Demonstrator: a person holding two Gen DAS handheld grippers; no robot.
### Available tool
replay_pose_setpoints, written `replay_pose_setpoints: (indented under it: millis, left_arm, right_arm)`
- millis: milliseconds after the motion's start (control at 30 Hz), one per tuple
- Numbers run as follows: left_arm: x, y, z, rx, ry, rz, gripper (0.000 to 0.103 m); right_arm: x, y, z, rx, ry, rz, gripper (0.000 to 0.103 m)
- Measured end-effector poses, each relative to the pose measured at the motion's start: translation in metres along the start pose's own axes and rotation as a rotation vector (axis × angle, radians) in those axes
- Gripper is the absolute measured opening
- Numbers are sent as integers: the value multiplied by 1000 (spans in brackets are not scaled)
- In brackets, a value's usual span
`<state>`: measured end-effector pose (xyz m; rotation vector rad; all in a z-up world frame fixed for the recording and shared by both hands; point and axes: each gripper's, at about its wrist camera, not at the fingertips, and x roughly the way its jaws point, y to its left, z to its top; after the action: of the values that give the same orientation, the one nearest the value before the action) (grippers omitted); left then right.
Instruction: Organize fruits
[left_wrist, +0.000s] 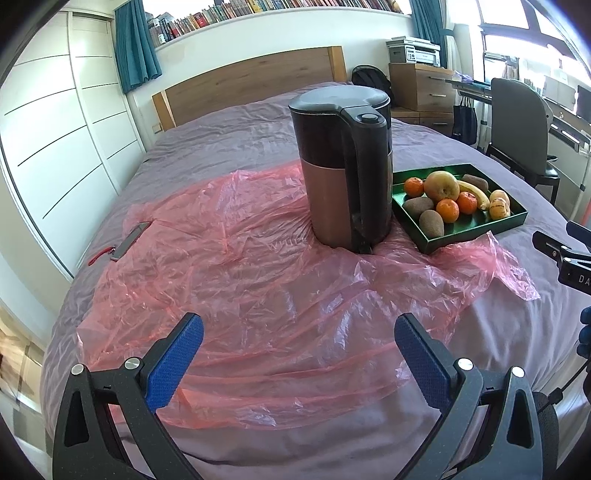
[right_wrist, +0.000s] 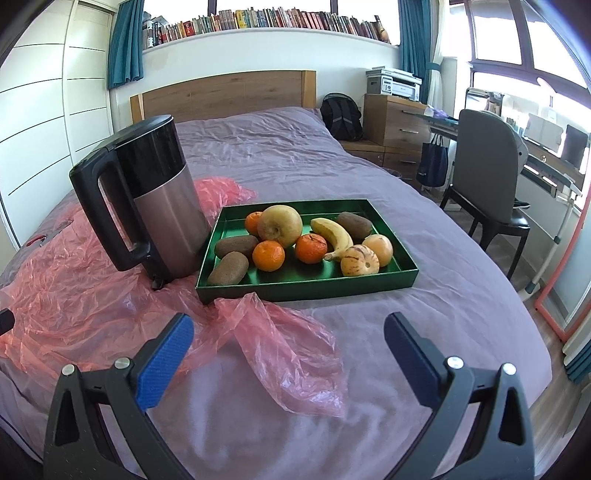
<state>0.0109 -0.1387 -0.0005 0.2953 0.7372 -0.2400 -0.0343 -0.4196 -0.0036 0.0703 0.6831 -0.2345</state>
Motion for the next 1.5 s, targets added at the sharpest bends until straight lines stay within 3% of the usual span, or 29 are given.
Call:
replay_pose_setpoints:
  millis: [600, 1500]
  left_arm:
    - [0, 6, -3, -10, 11, 1, 102]
    - [-2, 3, -2, 5, 4, -26, 102]
  right_arm:
    - [4, 22, -3, -111, 32, 18, 103]
    - [-1, 25, -5, -127, 36, 19, 103]
